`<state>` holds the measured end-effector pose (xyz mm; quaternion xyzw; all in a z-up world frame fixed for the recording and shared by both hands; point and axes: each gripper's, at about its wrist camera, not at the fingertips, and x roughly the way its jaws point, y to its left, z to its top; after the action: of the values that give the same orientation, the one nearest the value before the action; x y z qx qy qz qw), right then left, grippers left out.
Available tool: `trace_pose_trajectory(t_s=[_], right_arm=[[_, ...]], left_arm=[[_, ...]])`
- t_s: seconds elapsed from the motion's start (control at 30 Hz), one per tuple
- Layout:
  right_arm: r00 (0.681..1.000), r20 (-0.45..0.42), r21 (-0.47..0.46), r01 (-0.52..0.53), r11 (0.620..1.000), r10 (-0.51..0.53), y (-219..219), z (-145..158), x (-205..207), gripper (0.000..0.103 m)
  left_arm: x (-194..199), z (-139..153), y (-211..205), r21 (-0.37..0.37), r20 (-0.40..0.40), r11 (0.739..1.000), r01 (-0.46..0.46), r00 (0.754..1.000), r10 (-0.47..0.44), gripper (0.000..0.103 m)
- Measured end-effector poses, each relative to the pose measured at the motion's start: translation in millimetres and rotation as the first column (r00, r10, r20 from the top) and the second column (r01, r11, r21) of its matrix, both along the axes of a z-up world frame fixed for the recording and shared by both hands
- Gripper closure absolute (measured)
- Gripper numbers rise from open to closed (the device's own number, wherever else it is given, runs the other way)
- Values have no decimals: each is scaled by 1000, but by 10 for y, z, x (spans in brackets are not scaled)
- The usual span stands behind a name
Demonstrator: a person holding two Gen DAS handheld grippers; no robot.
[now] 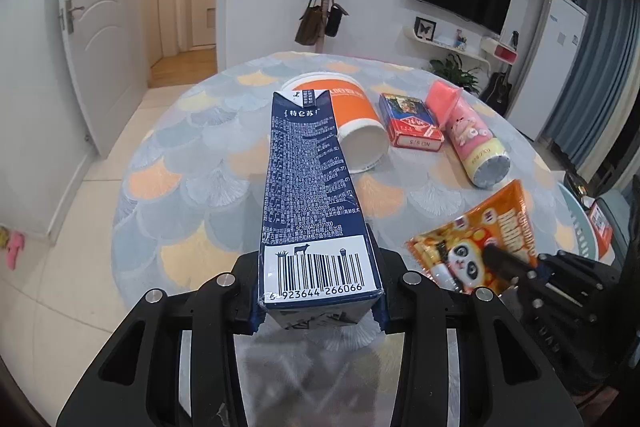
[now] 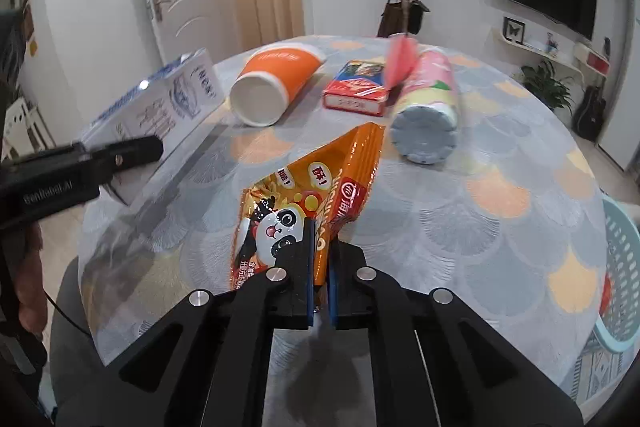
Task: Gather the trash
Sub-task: 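Lift the carton with the left tool while the right tool lifts the snack bag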
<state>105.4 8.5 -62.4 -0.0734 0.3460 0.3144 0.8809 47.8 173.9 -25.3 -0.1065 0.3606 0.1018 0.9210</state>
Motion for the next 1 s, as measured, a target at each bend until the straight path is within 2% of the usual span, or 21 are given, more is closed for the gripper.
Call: trace_pose_trajectory(t_s=[0.4,0.7,1.0], right_arm=[[997,62,142,37,989,-46,-383,305,-128,101],[994,74,173,67,983,-81,-585,369,-162,100],[976,115,206,159,966,-185,-958,446,-186,100]], left_arm=[[-16,50,-149,45,16,999,16,1000,-16,65],[-40,143,-301,68,36,997,43,998,-46,65],[-10,259,-542,74,62,992,100,993,-104,65]])
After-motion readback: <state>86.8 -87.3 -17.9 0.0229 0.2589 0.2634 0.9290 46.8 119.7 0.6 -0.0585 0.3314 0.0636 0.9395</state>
